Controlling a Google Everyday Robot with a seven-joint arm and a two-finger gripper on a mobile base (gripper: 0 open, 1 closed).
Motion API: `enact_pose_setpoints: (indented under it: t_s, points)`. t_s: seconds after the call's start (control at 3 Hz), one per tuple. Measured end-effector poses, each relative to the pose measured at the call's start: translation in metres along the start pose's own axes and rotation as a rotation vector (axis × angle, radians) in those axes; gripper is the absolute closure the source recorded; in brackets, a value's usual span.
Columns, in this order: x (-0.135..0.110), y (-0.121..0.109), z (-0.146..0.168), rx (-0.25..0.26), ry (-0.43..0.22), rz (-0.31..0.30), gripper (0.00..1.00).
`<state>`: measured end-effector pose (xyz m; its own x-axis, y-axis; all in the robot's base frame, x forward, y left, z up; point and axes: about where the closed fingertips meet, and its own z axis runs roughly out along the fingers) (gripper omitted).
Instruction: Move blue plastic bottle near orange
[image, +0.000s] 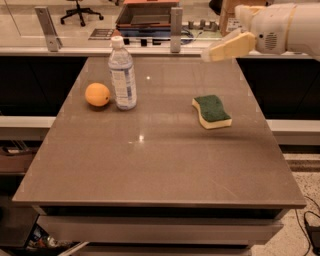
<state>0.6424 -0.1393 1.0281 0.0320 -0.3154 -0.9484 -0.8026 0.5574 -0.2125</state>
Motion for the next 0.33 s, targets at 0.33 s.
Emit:
enact_pose_setpoints:
  t_s: [0.33]
  points:
    - [-0.0105, -0.0036, -0.0472, 0.12, -0.017, 0.002, 0.0]
